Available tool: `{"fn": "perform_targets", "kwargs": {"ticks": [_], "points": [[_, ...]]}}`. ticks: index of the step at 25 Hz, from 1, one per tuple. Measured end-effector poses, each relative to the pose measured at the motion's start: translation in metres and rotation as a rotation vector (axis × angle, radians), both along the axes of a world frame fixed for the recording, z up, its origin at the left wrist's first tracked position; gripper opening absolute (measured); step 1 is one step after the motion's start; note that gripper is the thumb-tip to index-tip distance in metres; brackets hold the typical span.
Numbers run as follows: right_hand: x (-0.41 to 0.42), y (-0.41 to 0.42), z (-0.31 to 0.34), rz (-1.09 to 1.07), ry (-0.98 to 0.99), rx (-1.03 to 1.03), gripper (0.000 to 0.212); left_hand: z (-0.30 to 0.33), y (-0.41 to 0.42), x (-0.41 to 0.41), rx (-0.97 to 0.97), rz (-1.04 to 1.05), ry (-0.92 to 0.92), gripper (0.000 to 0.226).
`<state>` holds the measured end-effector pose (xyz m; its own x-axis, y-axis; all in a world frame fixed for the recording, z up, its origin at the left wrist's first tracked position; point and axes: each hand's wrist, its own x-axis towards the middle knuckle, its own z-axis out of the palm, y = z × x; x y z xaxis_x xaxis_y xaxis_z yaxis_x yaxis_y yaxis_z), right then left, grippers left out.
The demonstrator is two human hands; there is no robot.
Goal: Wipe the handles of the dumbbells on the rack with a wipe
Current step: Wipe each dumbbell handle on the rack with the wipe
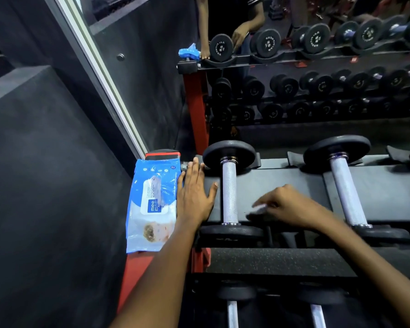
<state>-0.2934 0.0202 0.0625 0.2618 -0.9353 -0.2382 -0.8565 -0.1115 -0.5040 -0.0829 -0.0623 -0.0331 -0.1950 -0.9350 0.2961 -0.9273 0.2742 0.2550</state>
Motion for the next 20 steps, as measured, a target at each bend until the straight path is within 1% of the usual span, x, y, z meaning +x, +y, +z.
{"fn": "perform_targets", "kwargs": {"ticks": [1,2,3,4,6,9,11,14,17,20], "points": [[0.01,-0.002,-0.008,-0.147,-0.244,0.064,0.028,0.0,0.0,0.0,0.002,-0.001,-0.002,0.079],[0.022,-0.004,-0.016,-0.235,-0.496,0.209,0.031,0.0,0.0,0.0,0.002,0.0,-0.004,0.079],[0.032,-0.005,-0.025,-0.273,-0.7,0.38,0.033,0.0,0.0,0.0,-0.002,0.0,-0.006,0.08],[0.037,-0.007,-0.036,-0.275,-0.832,0.507,0.036,0.0,0.0,0.0,-0.007,-0.002,-0.007,0.08],[0.034,-0.011,-0.052,-0.251,-0.985,0.64,0.041,0.0,0.0,0.0,-0.008,-0.004,-0.004,0.08],[0.025,-0.02,-0.061,-0.247,-1.09,0.747,0.041,0.001,0.0,0.0,-0.01,0.001,0.013,0.079],[0.03,-0.02,-0.064,-0.226,-1.116,0.785,0.045,0.001,-0.001,0.0,-0.015,0.004,0.026,0.078],[0.02,-0.02,-0.065,-0.174,-1.136,0.798,0.041,0.001,0.002,0.0,-0.01,0.002,0.024,0.078],[0.019,-0.023,-0.064,-0.146,-1.119,0.807,0.047,0.003,0.0,0.0,-0.005,0.005,0.024,0.08],[0.032,-0.021,-0.068,-0.195,-1.095,0.76,0.05,0.003,0.001,0.0,0.002,0.0,0.02,0.082]]}}
